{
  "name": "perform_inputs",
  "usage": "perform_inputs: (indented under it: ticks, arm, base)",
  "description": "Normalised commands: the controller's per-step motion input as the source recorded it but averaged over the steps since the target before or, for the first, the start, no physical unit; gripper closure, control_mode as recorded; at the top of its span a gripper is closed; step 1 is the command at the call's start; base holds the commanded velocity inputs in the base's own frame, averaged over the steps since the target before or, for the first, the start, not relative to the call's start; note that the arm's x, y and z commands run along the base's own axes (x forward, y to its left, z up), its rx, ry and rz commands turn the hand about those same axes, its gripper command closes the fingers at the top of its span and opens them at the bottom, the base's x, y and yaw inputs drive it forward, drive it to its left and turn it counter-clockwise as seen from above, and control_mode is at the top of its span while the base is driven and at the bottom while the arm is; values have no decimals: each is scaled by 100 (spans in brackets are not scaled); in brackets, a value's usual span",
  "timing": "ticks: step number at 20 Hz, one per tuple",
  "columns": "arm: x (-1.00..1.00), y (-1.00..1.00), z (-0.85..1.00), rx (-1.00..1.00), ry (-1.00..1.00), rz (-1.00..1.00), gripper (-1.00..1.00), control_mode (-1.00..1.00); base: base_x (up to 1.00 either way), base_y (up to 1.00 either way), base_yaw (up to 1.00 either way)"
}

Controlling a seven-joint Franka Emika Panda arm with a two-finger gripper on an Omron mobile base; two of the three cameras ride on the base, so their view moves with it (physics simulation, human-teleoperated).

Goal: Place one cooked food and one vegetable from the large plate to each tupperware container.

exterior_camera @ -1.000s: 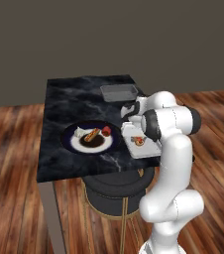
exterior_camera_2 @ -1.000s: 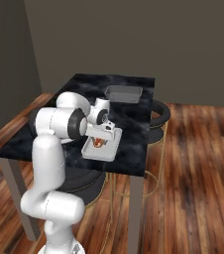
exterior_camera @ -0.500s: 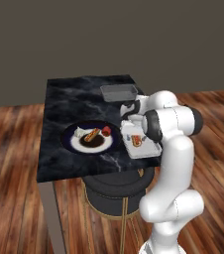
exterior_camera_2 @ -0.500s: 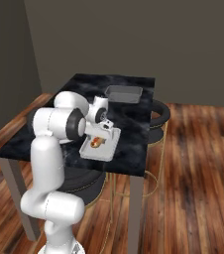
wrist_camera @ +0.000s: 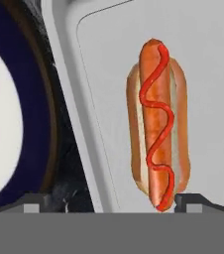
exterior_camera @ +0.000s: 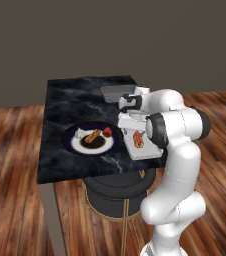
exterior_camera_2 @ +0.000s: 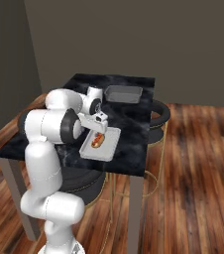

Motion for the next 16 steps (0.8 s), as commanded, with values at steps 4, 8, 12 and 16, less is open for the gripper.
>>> perform_inputs:
  ticks: [4, 8, 12, 16]
  arm:
    - [-2, 81, 56, 0, 0, -9, -100, -100]
    - [0, 99, 34, 3, 0, -3, -100, -100]
    - [-3, 100, 9, 1, -4, 1, -100, -100]
    - [-9, 84, 0, 0, -21, 11, -100, -100]
  base:
    - [0, 0, 0]
    - [0, 0, 0]
    - [0, 0, 0]
    - [0, 0, 0]
